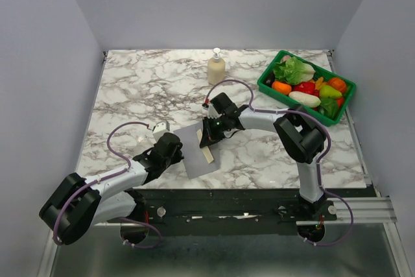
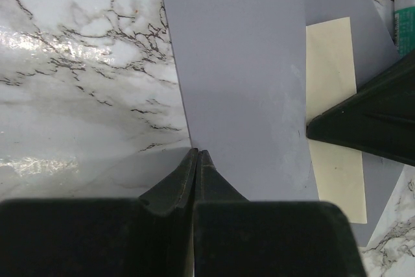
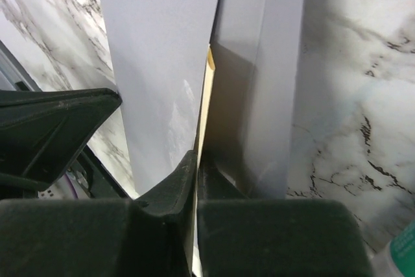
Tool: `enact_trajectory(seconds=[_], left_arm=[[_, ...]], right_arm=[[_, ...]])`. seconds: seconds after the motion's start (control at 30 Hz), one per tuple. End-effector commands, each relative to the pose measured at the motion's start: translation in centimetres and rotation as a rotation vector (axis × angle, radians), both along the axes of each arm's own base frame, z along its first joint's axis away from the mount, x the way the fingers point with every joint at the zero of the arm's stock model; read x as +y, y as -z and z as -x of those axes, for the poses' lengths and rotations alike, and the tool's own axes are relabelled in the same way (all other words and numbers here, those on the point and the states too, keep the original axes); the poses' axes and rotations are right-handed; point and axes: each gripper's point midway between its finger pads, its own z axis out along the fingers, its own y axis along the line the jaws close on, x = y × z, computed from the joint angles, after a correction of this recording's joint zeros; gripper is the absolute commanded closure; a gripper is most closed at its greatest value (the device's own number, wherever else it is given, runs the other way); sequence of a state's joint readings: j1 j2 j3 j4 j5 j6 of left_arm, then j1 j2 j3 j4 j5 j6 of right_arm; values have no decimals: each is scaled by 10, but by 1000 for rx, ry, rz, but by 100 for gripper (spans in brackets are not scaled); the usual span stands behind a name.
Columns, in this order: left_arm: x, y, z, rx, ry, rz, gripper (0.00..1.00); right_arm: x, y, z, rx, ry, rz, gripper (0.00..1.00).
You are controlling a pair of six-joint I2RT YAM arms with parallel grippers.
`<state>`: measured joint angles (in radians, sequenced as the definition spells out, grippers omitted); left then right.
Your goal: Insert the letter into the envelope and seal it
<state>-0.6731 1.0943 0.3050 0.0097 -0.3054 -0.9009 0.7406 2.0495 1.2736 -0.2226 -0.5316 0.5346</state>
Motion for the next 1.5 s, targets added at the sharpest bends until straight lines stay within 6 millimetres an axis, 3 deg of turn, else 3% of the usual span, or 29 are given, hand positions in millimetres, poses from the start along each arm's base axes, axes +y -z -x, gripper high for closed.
enact_trajectory(seconds=[0.0, 0.2, 0.6, 0.73, 0.77, 0.8, 0.83, 0.87, 0.9, 0.93, 0.97, 1.0, 1.03, 1.07, 1.1, 1.13, 1.47], left_arm=[[12, 14, 10, 52, -3, -61, 94], [13, 13, 9, 48, -11, -59, 94], [13, 12, 9, 47, -13, -62, 94], [13, 12, 9, 45, -14, -59, 94], [14, 12, 9, 46, -16, -59, 94], [14, 12, 9, 47, -15, -58, 94], [13, 12, 10, 46, -14, -57, 94], [14, 12, 9, 45, -18, -58, 94], [14, 12, 9, 43, -20, -57, 94], [14, 12, 9, 42, -18, -57, 94], [13, 11, 8, 41, -18, -56, 94], [14, 11, 8, 41, -19, -56, 94], [14, 11, 8, 41, -18, -55, 94], [14, 12, 9, 44, -18, -57, 94], [13, 11, 9, 41, -17, -55, 94], [14, 12, 9, 43, -19, -58, 94], [13, 11, 8, 43, -14, -60, 94]], right_arm=[[2, -8, -5, -65, 4, 12, 77], [-10, -35, -12, -156, -3, 56, 59], [-32, -79, -21, -297, 30, 110, 55], [-45, -114, -29, -493, 85, 117, 57], [-56, -144, -36, -629, 123, 108, 57], [-52, -171, -45, -750, 150, 34, 55], [-65, -163, -45, -785, 178, 54, 48], [-79, -177, -58, -821, 309, 69, 16], [-86, -166, -54, -771, 285, 108, 0], [-91, -165, -62, -743, 275, 116, 2], [-84, -172, -65, -731, 242, 104, 11], [-84, -159, -62, -693, 209, 142, 29], [-81, -156, -62, -687, 195, 138, 41], [-73, -155, -55, -660, 164, 103, 59], [-69, -149, -55, -644, 151, 94, 95], [-67, -145, -54, -631, 142, 89, 99], [-49, -92, -49, -534, 103, 151, 99]])
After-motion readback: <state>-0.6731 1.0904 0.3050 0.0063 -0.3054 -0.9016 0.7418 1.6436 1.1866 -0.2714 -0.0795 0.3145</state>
